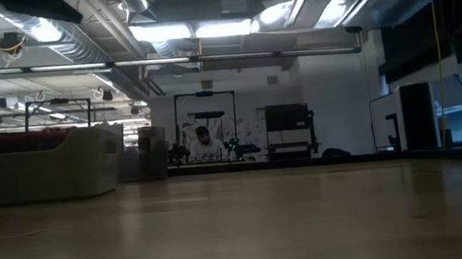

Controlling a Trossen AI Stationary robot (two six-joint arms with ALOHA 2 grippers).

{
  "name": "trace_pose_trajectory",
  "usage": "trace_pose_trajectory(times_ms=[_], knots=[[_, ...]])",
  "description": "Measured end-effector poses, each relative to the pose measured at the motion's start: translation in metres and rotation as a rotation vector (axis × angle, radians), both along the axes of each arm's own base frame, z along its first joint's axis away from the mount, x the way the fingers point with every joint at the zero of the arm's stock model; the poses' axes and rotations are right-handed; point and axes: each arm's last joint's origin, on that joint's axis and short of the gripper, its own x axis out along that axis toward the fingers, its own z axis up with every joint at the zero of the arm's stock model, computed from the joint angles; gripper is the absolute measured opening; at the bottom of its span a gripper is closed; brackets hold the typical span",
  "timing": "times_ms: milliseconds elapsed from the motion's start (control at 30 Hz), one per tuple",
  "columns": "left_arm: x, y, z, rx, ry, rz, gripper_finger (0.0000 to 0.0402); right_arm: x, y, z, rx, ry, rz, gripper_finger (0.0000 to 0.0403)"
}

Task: Sort spices by type
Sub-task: Put the top gold seasoning bottle into the black transparent bin

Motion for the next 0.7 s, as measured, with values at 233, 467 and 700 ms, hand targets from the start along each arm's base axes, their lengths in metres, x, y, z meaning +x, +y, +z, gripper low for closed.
trace_pose_trajectory(times_ms=[233,467,700], knots=[[0.008,0.009,0.000,0.027,0.014,0.039,0.0253,-0.026,0.002,-0.008,0.066,0.006,0.011,0.0303],[0.012,0.015,-0.011,0.018,0.001,0.068,0.0253,-0.052,-0.010,-0.033,0.120,0.079,-0.022,0.0303],[0.014,0.020,-0.018,0.009,0.003,0.089,0.0253,-0.057,-0.011,-0.047,0.142,0.152,0.000,0.0303]])
